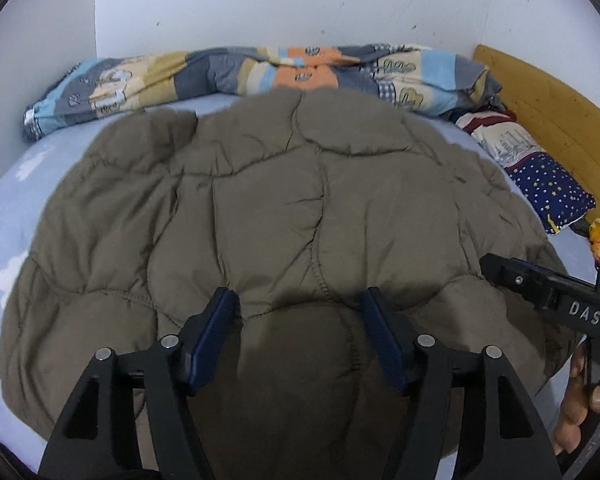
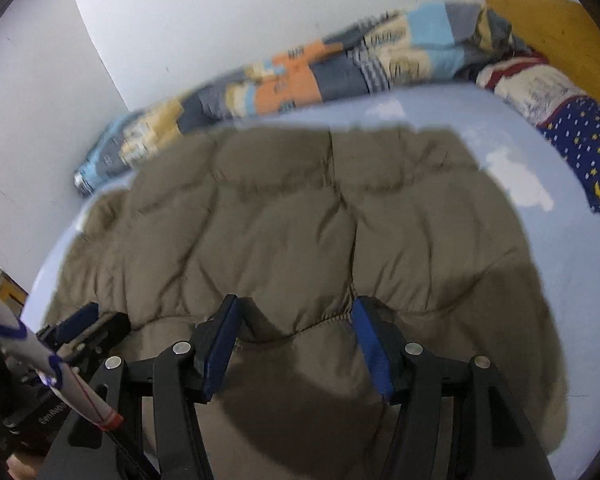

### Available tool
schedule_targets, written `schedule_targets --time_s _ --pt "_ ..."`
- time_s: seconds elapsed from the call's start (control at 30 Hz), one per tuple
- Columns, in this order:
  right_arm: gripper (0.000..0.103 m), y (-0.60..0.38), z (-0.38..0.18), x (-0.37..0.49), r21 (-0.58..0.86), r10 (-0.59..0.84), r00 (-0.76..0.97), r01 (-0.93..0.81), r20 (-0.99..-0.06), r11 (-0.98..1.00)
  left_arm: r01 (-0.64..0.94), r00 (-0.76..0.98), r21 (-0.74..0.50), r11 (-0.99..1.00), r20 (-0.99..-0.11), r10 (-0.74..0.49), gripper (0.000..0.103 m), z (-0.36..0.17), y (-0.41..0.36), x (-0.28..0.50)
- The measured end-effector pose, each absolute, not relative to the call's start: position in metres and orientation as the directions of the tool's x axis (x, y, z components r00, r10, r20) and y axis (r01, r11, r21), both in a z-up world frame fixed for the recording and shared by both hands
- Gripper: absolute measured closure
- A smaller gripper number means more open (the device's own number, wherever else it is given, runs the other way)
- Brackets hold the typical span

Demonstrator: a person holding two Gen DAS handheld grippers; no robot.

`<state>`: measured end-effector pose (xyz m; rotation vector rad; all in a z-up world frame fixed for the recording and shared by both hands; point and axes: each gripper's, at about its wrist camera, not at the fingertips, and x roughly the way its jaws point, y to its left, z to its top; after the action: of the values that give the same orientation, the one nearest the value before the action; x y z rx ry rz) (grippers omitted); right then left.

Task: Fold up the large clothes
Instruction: 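Open both tools and release the folded jacket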

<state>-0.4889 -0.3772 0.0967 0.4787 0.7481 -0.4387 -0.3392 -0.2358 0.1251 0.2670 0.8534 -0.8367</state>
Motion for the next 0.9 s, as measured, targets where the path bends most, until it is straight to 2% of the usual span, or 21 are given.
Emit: schedule_targets --time_s 0.2,0.4,0.6,0.9 --pt "0.039 -0.378 0.081 -0.472 0.192 -0.230 0.594 0.561 -0.771 0.805 0.746 0.443 -0.019 0.665 -0.732 -0.518 0.036 0.115 -0.245 -0.354" --pt "0.039 -0.375 0.106 -0.507 0.271 -0.216 0.662 0.552 -0.717 0.789 0.727 0.509 0.006 0.686 -0.676 -0.533 0.036 0.135 -0.220 -0.370" --pt "0.039 -0.366 0.117 -0.558 0.193 -0.307 0.629 0.599 -0.714 0.777 0.715 0.537 0.014 0.699 -0.650 -0.537 0.036 0.150 -0.191 -0.382" --pt "0.039 -0.368 0.091 -0.574 0.154 -0.305 0.545 0.642 -0.781 0.751 0.676 0.530 0.020 0.736 -0.707 -0.468 0.036 0.130 -0.176 -0.370"
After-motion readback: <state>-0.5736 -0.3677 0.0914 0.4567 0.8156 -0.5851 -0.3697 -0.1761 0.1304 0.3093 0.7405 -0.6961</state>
